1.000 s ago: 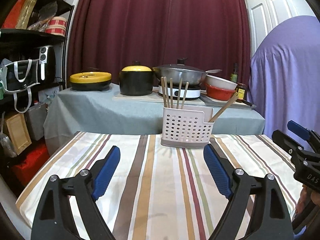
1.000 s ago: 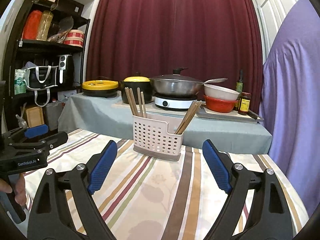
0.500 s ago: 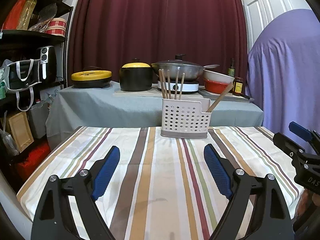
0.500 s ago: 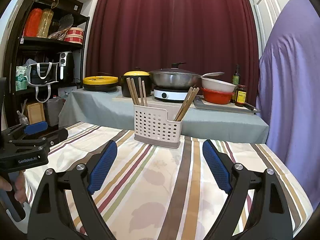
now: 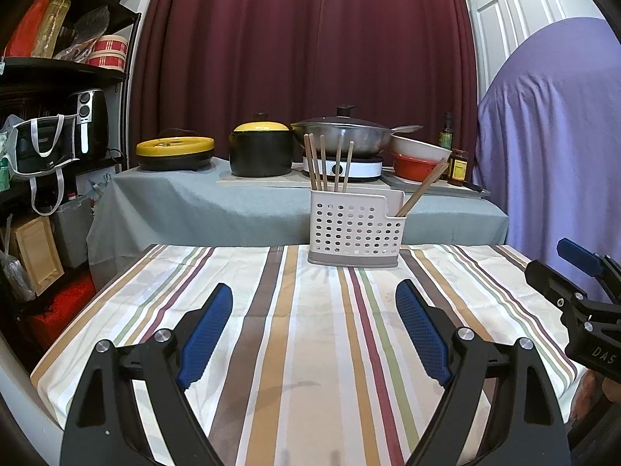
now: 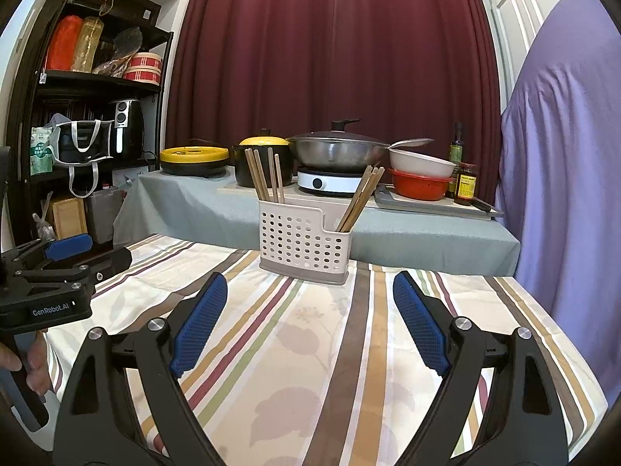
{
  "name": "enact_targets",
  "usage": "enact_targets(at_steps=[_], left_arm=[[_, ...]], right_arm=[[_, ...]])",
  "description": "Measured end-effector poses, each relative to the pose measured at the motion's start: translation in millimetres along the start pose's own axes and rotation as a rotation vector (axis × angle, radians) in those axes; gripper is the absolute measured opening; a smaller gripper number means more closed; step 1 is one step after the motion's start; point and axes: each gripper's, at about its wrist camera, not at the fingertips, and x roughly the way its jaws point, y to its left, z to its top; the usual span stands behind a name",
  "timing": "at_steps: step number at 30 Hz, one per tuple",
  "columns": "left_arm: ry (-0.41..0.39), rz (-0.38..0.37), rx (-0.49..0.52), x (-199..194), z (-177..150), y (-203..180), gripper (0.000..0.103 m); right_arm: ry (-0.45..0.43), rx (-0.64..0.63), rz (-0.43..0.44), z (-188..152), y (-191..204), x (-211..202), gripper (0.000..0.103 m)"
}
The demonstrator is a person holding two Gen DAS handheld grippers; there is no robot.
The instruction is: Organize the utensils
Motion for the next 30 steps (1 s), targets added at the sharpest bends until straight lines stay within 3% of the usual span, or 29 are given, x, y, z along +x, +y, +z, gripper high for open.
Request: enact_targets(at_steps=[30], left_arm=[[-0.019, -0.009, -0.009, -8.2, 4.0, 1.4, 0.084]], right_arm=[[-0.01, -0.018, -0.003, 4.2, 1.4, -6.6, 0.085]])
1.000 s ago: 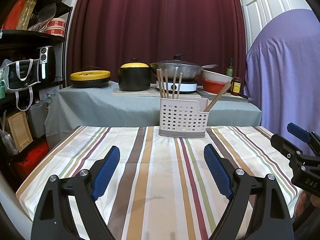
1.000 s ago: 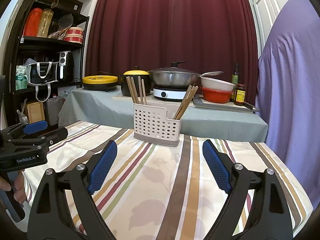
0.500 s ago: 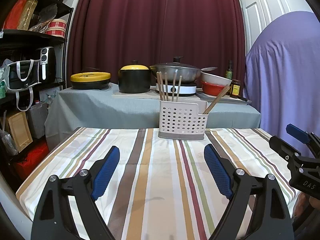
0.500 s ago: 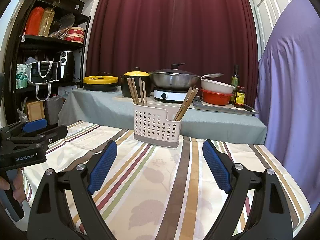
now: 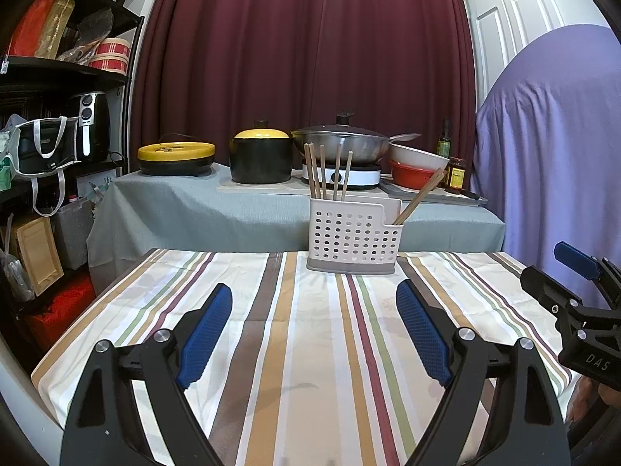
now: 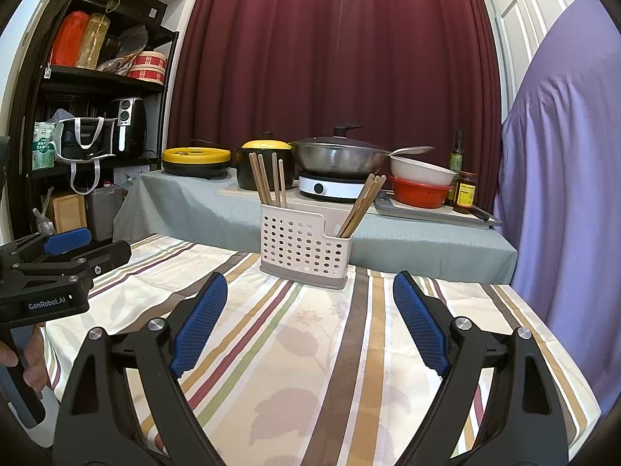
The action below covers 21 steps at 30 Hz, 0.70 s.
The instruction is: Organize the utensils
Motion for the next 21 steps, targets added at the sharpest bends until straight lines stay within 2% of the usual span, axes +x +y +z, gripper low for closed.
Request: enact_targets(at_steps=[21], left_arm=[[-0.021, -0.01, 0.007, -5.4, 1.8, -1.8, 0.084]], right_arm=[[-0.001, -0.002, 0.0, 0.6, 0.7, -0.5, 0.085]])
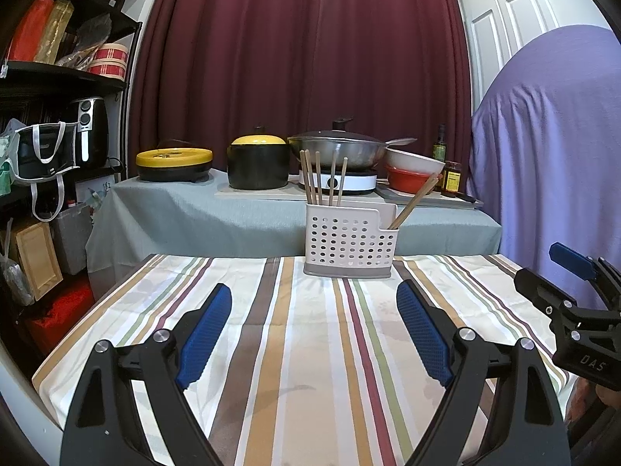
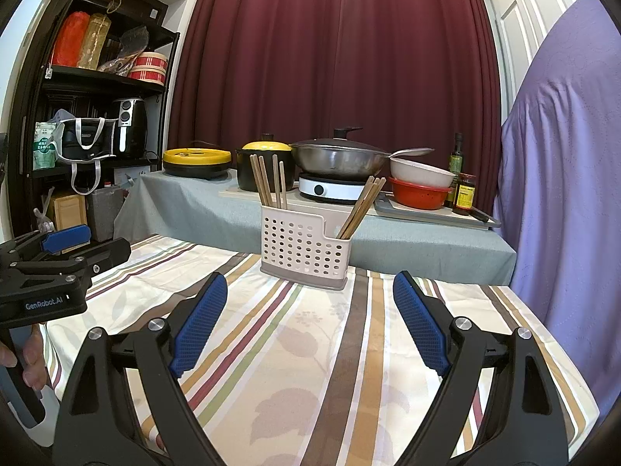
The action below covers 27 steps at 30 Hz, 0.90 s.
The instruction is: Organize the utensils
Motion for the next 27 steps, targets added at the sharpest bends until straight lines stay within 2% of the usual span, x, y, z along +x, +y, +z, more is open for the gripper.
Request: enact_targets(at_steps=[7, 13, 19, 25, 27], left_arm=[[0.0, -0.009, -0.014, -1, 1, 2, 0.084], [-0.026, 0.02, -0.02, -4, 2, 3, 0.085], [0.007, 0.004, -0.041, 3, 0, 5, 0.087], [0.006, -0.016, 0.0, 2, -2, -3, 0.091], [-0.001, 0.037, 0.007, 0, -4, -5, 0.096]], right_arm=[[0.002, 0.0, 0.0, 0, 0, 0, 0.085], [0.003, -0.004, 0.003, 5, 1, -2, 0.085], [0.009, -0.008, 0.006, 6, 4, -2, 0.086], [0.016, -0.011, 0.009, 3, 3, 2, 0.086], [0.017, -0.011, 0.009, 3, 3, 3, 0.086]])
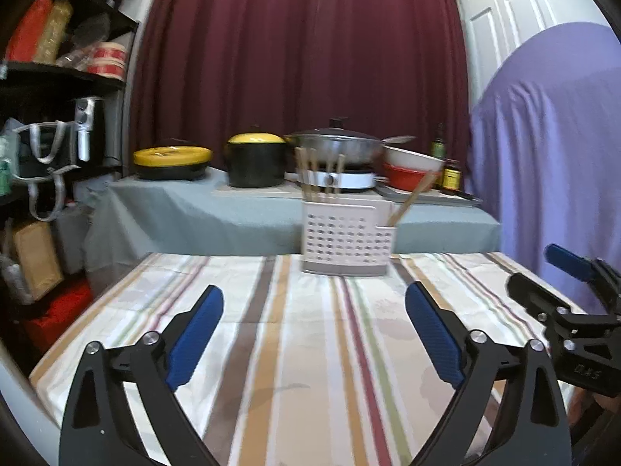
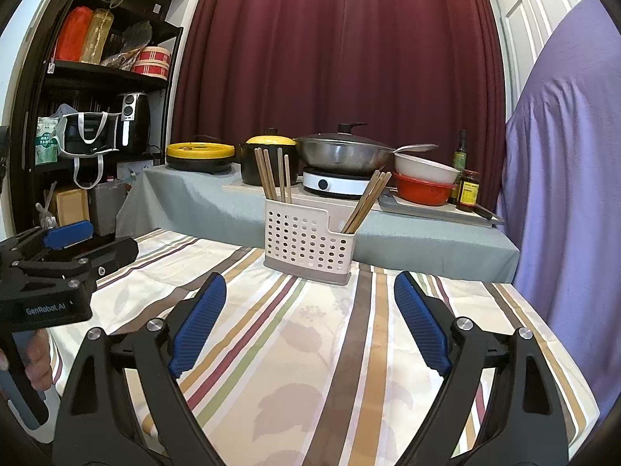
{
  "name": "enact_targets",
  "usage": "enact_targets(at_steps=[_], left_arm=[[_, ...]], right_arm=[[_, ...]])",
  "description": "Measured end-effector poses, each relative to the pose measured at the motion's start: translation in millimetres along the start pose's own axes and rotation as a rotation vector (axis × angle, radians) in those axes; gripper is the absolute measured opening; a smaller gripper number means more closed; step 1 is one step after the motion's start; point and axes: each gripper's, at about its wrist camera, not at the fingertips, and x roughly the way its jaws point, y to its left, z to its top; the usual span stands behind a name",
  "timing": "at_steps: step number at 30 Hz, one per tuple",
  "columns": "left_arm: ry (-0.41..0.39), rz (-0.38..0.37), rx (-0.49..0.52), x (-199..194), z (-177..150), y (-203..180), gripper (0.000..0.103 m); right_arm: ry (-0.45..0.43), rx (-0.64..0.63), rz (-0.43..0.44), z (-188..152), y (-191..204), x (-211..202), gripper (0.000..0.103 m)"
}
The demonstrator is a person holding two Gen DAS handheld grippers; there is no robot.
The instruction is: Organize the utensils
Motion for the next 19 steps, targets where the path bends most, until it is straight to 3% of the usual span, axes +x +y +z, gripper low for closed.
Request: enact_targets(at_steps=[13, 19], left_arm=[[0.004, -0.065, 0.019, 4, -3, -3, 0.096], [0.057, -0.095, 0.024, 18, -7, 1, 0.096]], right_arm=[[0.004, 0.002, -0.001, -2, 0, 1, 0.086], [0.013, 0.007, -0.014, -5, -6, 7, 0.09]])
